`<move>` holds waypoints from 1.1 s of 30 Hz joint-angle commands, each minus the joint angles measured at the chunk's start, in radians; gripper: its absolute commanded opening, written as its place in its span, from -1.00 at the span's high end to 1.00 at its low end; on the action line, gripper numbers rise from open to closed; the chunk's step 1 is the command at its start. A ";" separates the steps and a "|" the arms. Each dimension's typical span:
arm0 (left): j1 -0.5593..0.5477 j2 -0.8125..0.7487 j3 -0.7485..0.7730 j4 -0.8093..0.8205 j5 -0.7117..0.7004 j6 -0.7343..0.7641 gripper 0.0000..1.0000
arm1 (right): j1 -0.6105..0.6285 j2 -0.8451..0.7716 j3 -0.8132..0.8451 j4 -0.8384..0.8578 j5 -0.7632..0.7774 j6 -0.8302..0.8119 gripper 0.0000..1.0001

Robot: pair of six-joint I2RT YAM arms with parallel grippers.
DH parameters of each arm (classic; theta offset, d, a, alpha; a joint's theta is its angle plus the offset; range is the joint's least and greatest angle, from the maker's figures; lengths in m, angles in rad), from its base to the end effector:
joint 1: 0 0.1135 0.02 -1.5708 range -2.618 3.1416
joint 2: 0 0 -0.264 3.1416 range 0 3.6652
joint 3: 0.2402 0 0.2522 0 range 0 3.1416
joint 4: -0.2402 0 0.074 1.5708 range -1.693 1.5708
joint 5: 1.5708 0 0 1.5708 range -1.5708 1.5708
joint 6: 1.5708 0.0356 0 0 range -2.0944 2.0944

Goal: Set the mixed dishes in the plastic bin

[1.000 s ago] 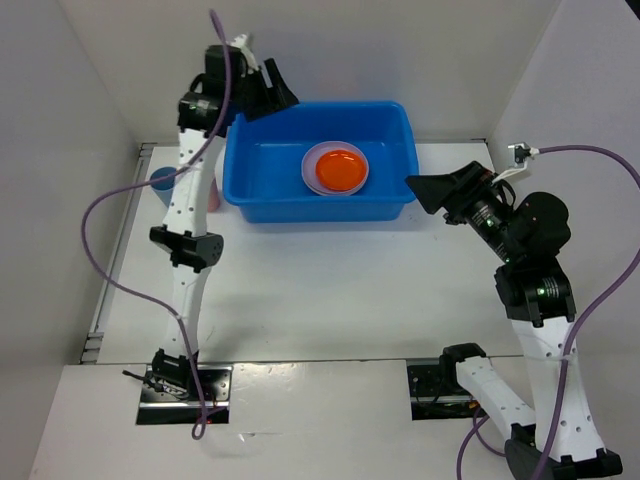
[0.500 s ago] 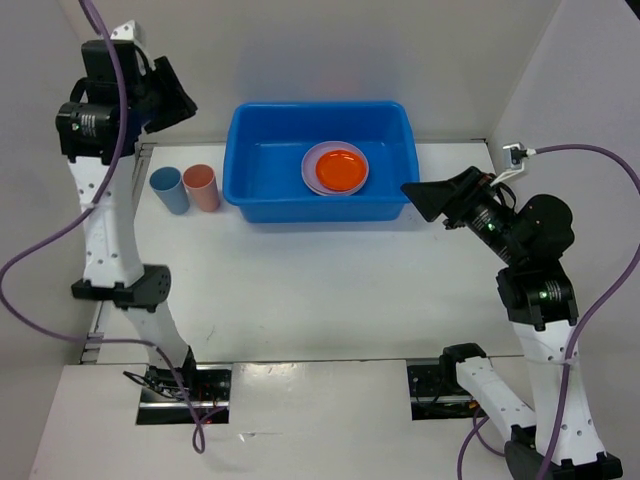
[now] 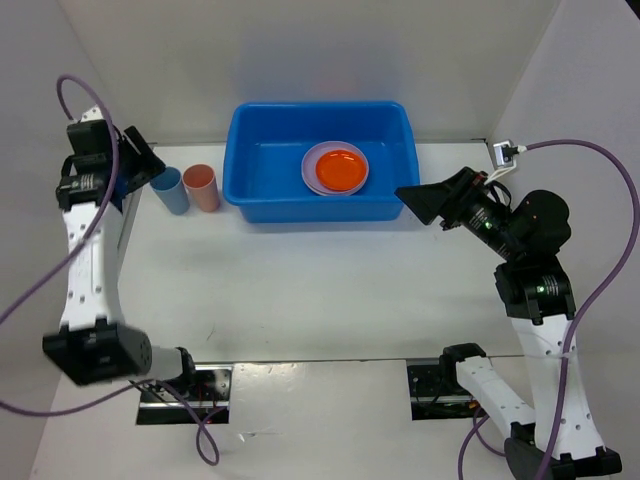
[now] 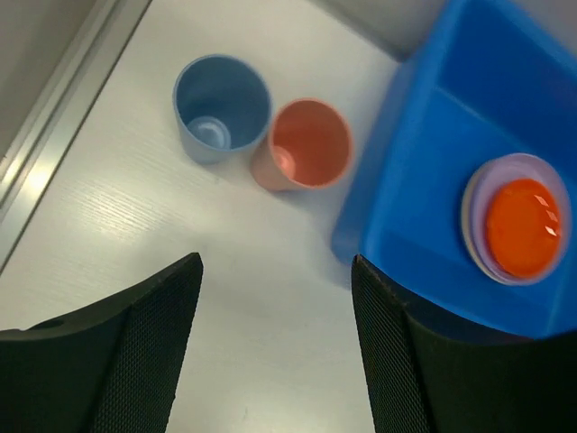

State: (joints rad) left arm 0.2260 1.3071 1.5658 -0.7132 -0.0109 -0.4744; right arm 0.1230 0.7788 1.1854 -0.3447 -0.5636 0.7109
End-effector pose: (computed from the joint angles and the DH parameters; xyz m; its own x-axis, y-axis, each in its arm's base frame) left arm 0.2641 0.0611 0.4409 -0.2739 -0.5317 -0.8014 -0.4032 0.8200 -0.4062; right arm 0.1339 0.0357 0.4574 -0.3664 0.5105 -0.7779 -0.5196 0.5812 0.6262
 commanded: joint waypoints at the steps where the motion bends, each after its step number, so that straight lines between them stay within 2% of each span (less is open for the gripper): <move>1: 0.087 0.171 -0.066 0.150 0.124 -0.024 -0.48 | -0.011 0.008 -0.006 0.064 -0.045 -0.018 -0.83; 3: 0.140 0.265 -0.056 0.181 0.149 -0.036 -0.48 | -0.011 0.008 -0.006 0.075 -0.045 -0.018 -0.83; 8: 0.185 0.440 0.010 0.201 0.172 -0.046 -0.46 | -0.011 0.017 -0.015 0.075 -0.045 -0.018 -0.83; 21: 0.203 0.500 0.000 0.291 0.190 -0.046 -0.46 | -0.011 0.045 -0.035 0.075 -0.045 -0.027 -0.83; 31: 0.203 0.615 0.099 0.281 0.200 -0.037 -0.46 | -0.011 0.045 -0.035 0.075 -0.036 -0.027 -0.83; 33: 0.203 0.639 0.109 0.281 0.190 -0.036 -0.34 | -0.011 0.045 -0.035 0.075 -0.036 -0.027 -0.83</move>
State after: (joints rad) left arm 0.4248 1.9270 1.6260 -0.4500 0.1696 -0.5045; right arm 0.1196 0.8280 1.1515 -0.3134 -0.5915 0.7006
